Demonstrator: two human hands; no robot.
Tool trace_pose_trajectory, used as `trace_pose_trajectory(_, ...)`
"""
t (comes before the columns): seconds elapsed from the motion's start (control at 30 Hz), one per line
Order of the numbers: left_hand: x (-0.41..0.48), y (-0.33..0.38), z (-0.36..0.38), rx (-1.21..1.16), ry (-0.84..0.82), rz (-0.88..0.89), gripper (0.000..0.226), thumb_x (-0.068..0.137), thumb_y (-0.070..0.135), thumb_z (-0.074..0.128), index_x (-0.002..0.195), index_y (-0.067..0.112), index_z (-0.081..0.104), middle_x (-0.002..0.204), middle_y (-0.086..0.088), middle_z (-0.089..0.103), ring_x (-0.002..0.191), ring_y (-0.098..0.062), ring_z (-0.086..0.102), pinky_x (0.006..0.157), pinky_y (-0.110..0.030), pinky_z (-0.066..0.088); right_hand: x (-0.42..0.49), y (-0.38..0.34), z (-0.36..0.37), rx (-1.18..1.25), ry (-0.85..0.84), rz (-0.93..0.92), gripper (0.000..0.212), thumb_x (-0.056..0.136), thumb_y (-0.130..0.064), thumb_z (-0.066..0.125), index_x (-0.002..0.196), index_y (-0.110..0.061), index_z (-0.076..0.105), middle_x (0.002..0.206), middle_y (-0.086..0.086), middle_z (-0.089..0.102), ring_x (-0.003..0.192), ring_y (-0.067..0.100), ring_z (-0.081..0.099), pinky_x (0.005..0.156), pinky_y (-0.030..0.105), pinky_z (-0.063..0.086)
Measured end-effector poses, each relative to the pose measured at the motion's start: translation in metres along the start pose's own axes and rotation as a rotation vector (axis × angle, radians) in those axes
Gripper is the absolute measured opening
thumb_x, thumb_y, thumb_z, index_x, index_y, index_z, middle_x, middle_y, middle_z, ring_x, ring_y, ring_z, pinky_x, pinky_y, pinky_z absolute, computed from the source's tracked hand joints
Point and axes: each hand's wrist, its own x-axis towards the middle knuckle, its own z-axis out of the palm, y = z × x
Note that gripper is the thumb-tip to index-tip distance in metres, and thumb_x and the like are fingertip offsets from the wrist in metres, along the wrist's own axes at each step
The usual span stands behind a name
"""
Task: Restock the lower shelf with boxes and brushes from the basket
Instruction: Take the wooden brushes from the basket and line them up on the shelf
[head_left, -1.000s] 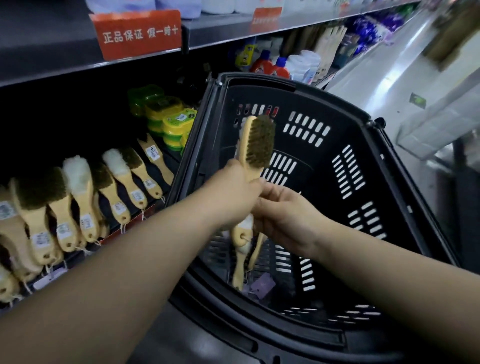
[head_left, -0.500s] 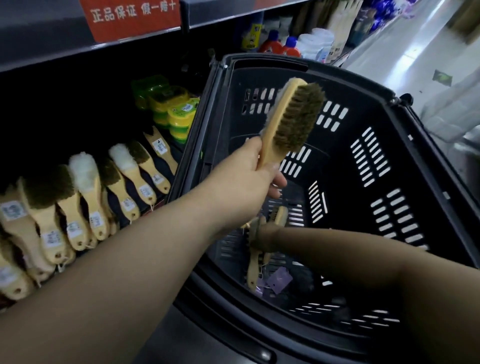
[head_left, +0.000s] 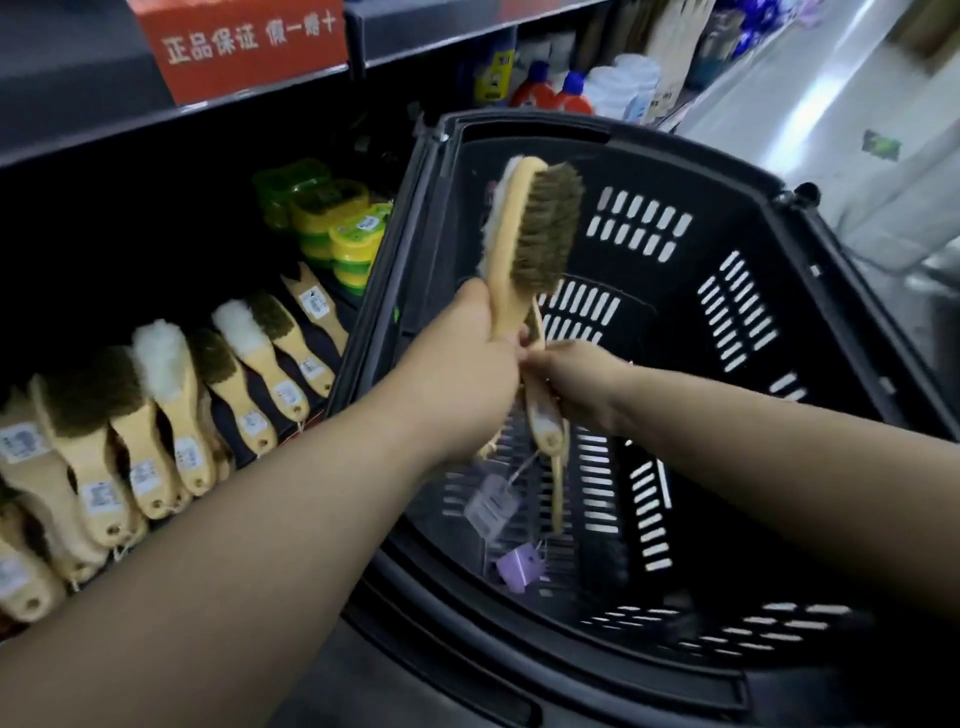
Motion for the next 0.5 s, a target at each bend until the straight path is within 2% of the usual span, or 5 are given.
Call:
trace_pose_trajectory(0.1, 0.002, -0.001, -0.001, -0.038, 0.063, -0.062, 0.025, 0.096, 0.016, 0.041, 0.118, 0.025, 0.048, 0.111, 0.002, 0.06, 0.104, -0.018, 0.058, 0.094, -0.046, 0.047, -0.033, -0.028, -0.017, 0.169, -0.102, -0.159, 0.015, 0.085, -0.021, 0.064, 0.093, -0.009, 0.069, 0.09, 0.012, 0.069, 0.082, 0.026, 0.065, 0.081, 0.044, 0.057)
trace_pose_trajectory(0.2, 0.0, 0.004, -0.002, -0.195, 0.04, -0.12, 0.021, 0.097, 0.009, 0.04, 0.105, 0.024, 0.052, 0.106, 0.0, 0.063, 0.098, -0.018, 0.064, 0.089, -0.048, 0.052, -0.066, -0.035, -0.018, 0.282, -0.216, -0.242, 0.011, 0.074, -0.026, 0.066, 0.07, -0.018, 0.073, 0.074, 0.004, 0.069, 0.074, 0.021, 0.064, 0.074, 0.037, 0.056)
trace_pose_trajectory(0.3, -0.002, 0.006, -0.001, -0.314, -0.047, -0.151, 0.021, 0.098, 0.01, 0.04, 0.109, 0.016, 0.056, 0.101, -0.006, 0.067, 0.093, -0.021, 0.067, 0.082, -0.047, 0.056, -0.072, -0.032, -0.015, 0.377, -0.24, -0.318, 0.019, 0.07, -0.023, 0.064, 0.082, -0.009, 0.063, 0.079, 0.008, 0.065, 0.082, 0.025, 0.063, 0.085, 0.038, 0.053)
trace_pose_trajectory(0.4, -0.006, 0.004, -0.003, -0.225, -0.163, -0.097, 0.019, 0.097, 0.025, 0.048, 0.113, 0.022, 0.056, 0.098, -0.006, 0.071, 0.094, -0.022, 0.067, 0.087, -0.046, 0.053, -0.069, -0.031, -0.011, 0.343, -0.293, -0.342, 0.038, 0.063, -0.027, 0.068, 0.091, -0.004, 0.06, 0.077, 0.004, 0.071, 0.072, 0.014, 0.069, 0.068, 0.023, 0.057)
trace_pose_trajectory(0.5, -0.008, 0.004, -0.004, -0.144, -0.236, -0.081, 0.029, 0.087, 0.022, 0.064, 0.112, 0.021, 0.049, 0.088, -0.019, 0.069, 0.056, -0.018, 0.065, 0.054, -0.035, 0.054, -0.062, -0.032, -0.016, 0.242, -0.329, -0.346, 0.036, 0.065, -0.034, 0.069, 0.087, -0.007, 0.06, 0.071, 0.001, 0.071, 0.064, 0.009, 0.067, 0.057, 0.019, 0.054)
